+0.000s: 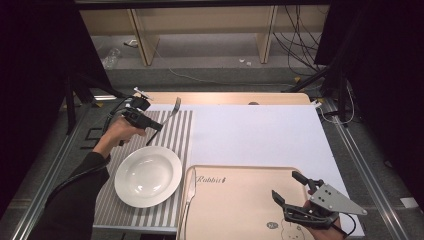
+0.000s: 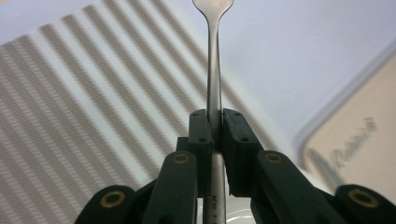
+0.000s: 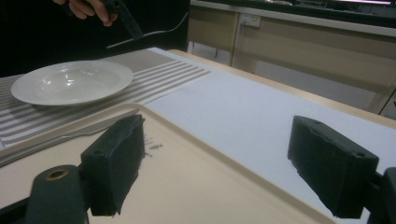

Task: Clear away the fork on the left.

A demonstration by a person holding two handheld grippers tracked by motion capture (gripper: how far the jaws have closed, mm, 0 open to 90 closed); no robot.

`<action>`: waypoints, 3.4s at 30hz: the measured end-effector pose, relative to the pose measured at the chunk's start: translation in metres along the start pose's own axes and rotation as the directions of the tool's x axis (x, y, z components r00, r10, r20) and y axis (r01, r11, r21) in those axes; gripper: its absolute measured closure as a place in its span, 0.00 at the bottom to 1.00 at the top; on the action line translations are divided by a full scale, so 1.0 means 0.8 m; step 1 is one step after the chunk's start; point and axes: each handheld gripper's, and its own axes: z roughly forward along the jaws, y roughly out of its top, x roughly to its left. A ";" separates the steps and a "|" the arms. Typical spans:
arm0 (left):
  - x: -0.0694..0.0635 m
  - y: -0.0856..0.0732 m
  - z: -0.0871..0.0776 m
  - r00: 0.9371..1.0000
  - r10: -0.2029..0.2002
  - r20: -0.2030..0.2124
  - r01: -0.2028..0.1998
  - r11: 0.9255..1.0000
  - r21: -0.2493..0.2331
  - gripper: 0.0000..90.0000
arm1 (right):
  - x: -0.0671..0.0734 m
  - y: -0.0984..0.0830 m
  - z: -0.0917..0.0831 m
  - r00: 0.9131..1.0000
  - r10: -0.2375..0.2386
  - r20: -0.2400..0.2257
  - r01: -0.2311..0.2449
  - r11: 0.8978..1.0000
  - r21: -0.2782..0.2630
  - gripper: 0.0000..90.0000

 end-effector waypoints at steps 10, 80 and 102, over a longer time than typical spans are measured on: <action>-0.039 -0.018 -0.006 0.986 0.024 0.163 -0.003 0.992 -0.127 0.91 | 0.000 0.000 0.000 1.000 0.001 0.000 -0.001 1.000 0.002 0.22; -0.231 -0.126 0.058 0.927 0.275 0.254 -0.295 0.954 0.045 0.91 | 0.003 0.001 -0.001 1.000 -0.010 -0.009 0.010 1.000 -0.003 0.22; -0.272 -0.145 0.095 0.911 0.311 0.271 -0.358 0.922 0.149 0.91 | 0.004 0.001 -0.001 1.000 -0.005 -0.011 0.005 1.000 0.003 0.22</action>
